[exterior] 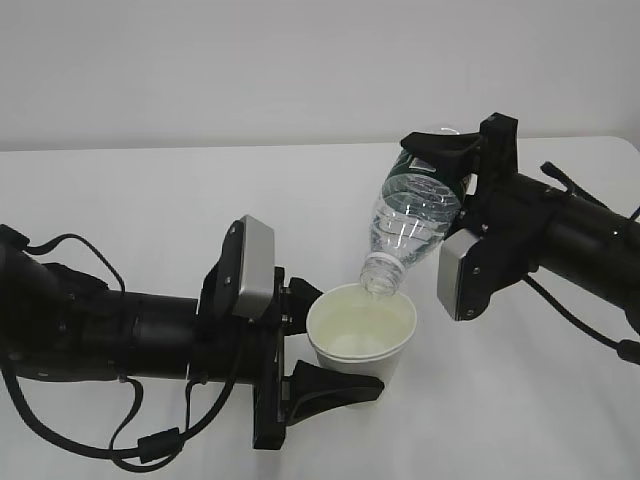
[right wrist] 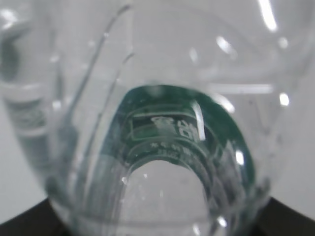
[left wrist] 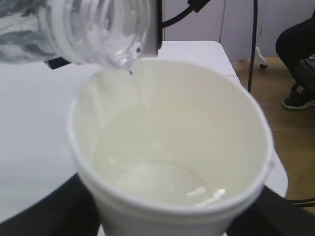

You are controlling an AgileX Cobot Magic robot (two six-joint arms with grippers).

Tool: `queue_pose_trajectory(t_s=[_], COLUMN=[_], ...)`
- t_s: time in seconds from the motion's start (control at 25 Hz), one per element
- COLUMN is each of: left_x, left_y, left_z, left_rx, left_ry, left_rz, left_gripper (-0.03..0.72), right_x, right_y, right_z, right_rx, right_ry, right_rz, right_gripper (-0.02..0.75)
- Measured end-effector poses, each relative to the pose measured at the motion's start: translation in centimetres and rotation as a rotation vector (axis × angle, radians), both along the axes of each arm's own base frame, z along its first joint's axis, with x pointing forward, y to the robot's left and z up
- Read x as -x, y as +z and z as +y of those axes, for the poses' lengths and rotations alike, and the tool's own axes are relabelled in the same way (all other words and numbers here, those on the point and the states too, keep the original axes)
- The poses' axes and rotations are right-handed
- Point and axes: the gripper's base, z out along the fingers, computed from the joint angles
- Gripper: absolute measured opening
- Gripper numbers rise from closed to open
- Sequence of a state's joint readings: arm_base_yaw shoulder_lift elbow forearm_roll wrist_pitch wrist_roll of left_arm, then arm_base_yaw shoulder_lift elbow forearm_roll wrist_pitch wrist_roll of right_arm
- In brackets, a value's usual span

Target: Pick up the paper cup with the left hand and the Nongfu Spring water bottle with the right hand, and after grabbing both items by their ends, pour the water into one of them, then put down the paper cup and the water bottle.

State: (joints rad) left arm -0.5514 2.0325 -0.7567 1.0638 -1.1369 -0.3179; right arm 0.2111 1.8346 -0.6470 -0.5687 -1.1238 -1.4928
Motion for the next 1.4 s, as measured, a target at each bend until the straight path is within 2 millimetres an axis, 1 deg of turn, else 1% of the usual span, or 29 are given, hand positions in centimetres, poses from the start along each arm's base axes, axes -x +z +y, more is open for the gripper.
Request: queue_pose_trajectory(t_s=[0.88, 1.4], left_x=[0.0, -0.01], left_y=[-0.01, -0.02], left_z=[0.0, 0.0], left_rx=[-0.001, -0.002], left_ry=[0.0, 0.001], left_rz=[0.0, 0.0], left_gripper=[0.481, 0.481], right_x=[0.0, 0.04], right_y=[0.02, 0.05], right_z=[0.0, 0.05], right_rx=[0.011, -0.09], right_ry=[0.001, 0.003], right_rz=[-0.013, 0.073], right_gripper=[0.428, 0.428])
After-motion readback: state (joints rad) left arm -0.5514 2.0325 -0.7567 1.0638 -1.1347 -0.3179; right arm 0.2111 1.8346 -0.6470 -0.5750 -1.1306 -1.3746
